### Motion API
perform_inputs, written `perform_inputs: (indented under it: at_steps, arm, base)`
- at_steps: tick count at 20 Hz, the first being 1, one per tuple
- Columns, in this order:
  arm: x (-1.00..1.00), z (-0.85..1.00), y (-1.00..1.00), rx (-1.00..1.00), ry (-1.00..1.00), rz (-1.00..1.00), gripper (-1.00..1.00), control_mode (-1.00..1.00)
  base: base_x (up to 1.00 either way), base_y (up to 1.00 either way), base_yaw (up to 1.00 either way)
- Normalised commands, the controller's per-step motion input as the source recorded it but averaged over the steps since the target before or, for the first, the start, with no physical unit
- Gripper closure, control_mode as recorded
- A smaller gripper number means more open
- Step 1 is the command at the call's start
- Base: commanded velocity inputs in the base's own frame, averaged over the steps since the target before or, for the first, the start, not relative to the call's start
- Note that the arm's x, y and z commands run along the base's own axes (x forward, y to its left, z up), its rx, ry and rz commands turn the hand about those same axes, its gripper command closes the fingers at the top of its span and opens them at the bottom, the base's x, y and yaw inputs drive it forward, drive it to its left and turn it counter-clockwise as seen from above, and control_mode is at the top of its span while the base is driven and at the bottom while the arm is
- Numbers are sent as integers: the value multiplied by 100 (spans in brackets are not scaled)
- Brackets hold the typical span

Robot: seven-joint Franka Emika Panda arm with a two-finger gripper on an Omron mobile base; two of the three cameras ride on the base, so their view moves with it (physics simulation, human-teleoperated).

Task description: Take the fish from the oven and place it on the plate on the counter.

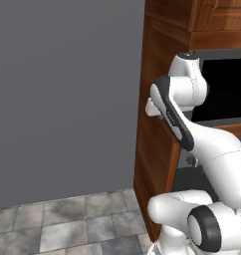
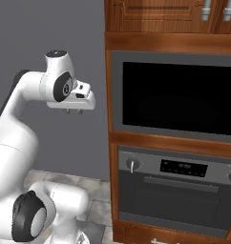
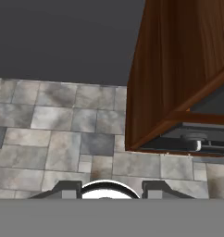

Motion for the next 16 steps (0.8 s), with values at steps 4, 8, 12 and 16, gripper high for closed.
perform_inputs:
  at_steps: [4, 8, 12, 16]
  arm:
    - [0, -1, 4, 0, 1, 0, -100, -100]
    - [-16, -13, 11, -3, -2, -22, -100, -100]
    - [-25, -11, -60, 6, -18, -37, -100, -100]
    - [0, 0, -98, 30, -18, -31, -100, -100]
  base:
    - [0, 0, 0]
    - [0, 0, 0]
    - [0, 0, 0]
    - [0, 0, 0]
